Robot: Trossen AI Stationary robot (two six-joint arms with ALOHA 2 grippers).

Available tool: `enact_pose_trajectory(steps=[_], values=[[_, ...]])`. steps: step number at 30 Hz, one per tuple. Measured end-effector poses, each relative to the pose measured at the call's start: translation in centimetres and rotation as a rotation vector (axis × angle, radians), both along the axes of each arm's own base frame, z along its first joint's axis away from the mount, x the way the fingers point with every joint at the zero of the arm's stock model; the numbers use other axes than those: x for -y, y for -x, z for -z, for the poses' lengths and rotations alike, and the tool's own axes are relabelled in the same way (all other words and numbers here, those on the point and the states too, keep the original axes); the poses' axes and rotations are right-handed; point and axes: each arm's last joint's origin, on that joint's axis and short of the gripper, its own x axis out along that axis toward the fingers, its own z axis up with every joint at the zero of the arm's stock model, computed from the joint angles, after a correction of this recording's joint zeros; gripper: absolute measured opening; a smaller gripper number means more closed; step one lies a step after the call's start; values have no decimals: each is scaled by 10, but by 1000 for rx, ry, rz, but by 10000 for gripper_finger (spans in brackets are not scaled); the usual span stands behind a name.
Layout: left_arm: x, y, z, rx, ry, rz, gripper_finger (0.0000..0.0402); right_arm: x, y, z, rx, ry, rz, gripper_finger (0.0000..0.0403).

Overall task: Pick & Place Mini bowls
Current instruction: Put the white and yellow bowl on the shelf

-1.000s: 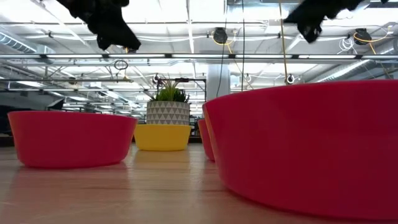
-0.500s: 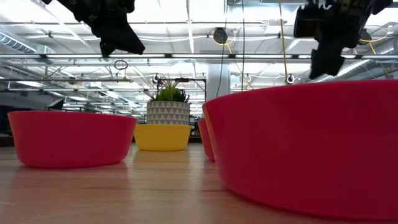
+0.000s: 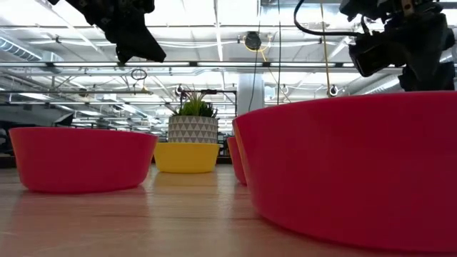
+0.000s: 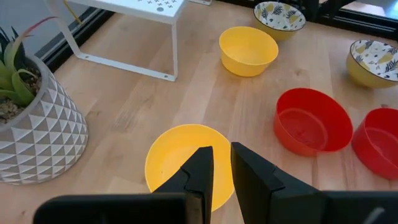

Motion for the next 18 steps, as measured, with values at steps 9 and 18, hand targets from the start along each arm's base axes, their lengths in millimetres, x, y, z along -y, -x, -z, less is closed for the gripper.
enact_pose_trajectory(steps=[9,18], values=[[0,0,0,-1,0,0,63,4,9,6,-68,275,21,162],[0,0,0,-2,0,0,63,4,15,28,-122,310,64,162]])
